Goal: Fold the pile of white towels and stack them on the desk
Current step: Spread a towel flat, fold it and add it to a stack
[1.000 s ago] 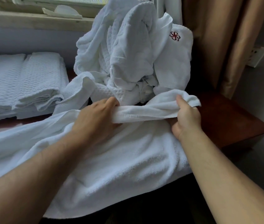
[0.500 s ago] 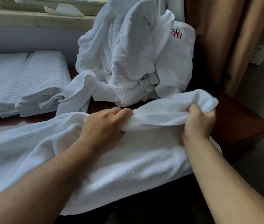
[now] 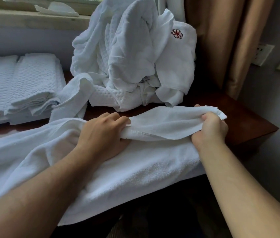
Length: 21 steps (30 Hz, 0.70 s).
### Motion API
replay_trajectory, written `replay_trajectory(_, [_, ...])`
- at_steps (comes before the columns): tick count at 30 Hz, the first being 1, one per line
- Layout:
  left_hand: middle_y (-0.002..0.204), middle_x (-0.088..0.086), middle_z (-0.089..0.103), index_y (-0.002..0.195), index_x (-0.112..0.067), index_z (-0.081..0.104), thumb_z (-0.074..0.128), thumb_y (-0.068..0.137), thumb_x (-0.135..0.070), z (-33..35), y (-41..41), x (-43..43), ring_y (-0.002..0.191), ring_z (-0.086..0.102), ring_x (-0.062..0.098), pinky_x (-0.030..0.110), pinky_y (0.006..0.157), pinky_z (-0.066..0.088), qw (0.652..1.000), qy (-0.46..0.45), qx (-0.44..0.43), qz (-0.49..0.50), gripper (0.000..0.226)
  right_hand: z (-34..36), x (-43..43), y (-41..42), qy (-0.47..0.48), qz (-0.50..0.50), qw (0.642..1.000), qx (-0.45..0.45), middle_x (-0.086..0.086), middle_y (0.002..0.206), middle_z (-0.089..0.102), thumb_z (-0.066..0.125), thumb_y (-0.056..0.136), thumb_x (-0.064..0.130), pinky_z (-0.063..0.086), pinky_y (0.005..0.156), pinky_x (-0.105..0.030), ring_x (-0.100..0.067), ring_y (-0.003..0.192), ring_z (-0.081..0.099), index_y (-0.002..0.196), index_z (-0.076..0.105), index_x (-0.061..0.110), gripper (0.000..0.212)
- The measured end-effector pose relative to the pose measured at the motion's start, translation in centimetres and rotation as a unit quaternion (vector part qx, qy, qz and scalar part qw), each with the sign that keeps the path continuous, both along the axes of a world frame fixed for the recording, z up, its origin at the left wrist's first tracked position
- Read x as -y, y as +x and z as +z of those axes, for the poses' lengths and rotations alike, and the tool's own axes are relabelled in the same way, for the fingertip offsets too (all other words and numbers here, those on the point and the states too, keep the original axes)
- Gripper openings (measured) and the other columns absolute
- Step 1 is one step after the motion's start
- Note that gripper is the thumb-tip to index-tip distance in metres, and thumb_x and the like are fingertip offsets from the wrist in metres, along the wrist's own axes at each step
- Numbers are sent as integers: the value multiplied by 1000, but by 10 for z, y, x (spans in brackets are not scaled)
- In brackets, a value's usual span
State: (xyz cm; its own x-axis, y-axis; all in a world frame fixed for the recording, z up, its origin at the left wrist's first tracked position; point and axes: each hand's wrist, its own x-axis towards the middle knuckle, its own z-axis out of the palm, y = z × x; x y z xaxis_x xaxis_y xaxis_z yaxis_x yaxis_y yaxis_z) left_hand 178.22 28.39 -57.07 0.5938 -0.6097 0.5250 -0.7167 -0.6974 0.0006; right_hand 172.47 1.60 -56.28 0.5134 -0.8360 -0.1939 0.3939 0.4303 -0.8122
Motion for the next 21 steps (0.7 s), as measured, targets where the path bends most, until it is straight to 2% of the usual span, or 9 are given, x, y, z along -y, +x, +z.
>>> replay_trajectory(3, [90, -6, 67, 109, -27, 72, 78, 69, -49, -3, 2, 0, 81, 65, 24, 31, 56, 48, 1000, 3, -7, 3, 46, 5, 4, 8, -108, -37, 987, -114, -2, 78, 58, 57, 77, 6, 47, 59, -32, -20, 64, 58, 89, 53, 12, 14])
replay_trajectory(6, [84, -5, 67, 104, -25, 74, 80, 69, -47, -4, 2, 0, 78, 65, 25, 33, 55, 50, 1000, -10, 4, -2, 43, 15, 26, 10, -216, -8, 948, -234, -4, 81, 45, 66, 73, 27, 35, 59, -31, -20, 71, 43, 87, 50, 13, 25])
replay_trajectory(8, [82, -4, 67, 101, -24, 74, 83, 69, -45, -5, 2, 0, 76, 65, 26, 35, 54, 51, 1000, -15, 9, -4, 40, 21, 42, 8, -321, 63, 890, -317, -4, 78, 44, 67, 74, 27, 33, 62, -36, -22, 71, 41, 80, 59, 2, 28])
replay_trajectory(10, [82, -4, 66, 100, -24, 73, 83, 69, -43, -4, 2, 1, 76, 64, 26, 35, 55, 51, 1000, -17, 12, -6, 38, 29, 50, 7, -442, 123, 800, -388, -5, 69, 45, 66, 75, 33, 35, 61, -37, -24, 66, 44, 70, 62, -1, 35])
replay_trajectory(12, [81, -4, 65, 98, -23, 73, 83, 68, -42, -4, 3, 1, 75, 63, 25, 35, 54, 50, 1000, -18, 16, -11, 37, 41, 48, 10, -529, 155, 709, -440, 1, 55, 43, 63, 77, 47, 38, 58, -36, -23, 60, 47, 51, 53, 12, 45])
replay_trajectory(14, [79, -4, 65, 96, -23, 73, 83, 68, -41, -4, 3, 1, 74, 63, 25, 34, 53, 49, 999, -21, 23, -18, 35, 49, 38, 18, -572, 193, 645, -469, 6, 51, 42, 55, 74, 66, 38, 60, -37, -21, 58, 47, 48, 42, 19, 55])
replay_trajectory(16, [78, -4, 64, 95, -22, 73, 82, 69, -41, -4, 2, 1, 73, 62, 25, 34, 52, 48, 999, -23, 28, -22, 33, 50, 29, 27, -591, 225, 606, -483, 5, 59, 46, 53, 72, 79, 38, 68, -40, -19, 61, 47, 54, 44, 22, 60])
replay_trajectory(18, [78, -3, 64, 94, -22, 73, 82, 69, -41, -4, 2, 0, 72, 62, 26, 33, 51, 48, 999, -26, 32, -25, 33, 47, 23, 34, -606, 242, 580, -488, 5, 62, 50, 57, 75, 80, 40, 71, -41, -17, 62, 49, 59, 49, 19, 64])
replay_trajectory(21, [76, -3, 63, 93, -21, 73, 81, 69, -42, -5, 2, -1, 70, 62, 26, 31, 51, 44, 998, -29, 39, -31, 33, 44, 19, 41, -630, 259, 542, -491, 5, 60, 53, 64, 81, 71, 41, 60, -32, -14, 59, 52, 60, 55, 16, 60])
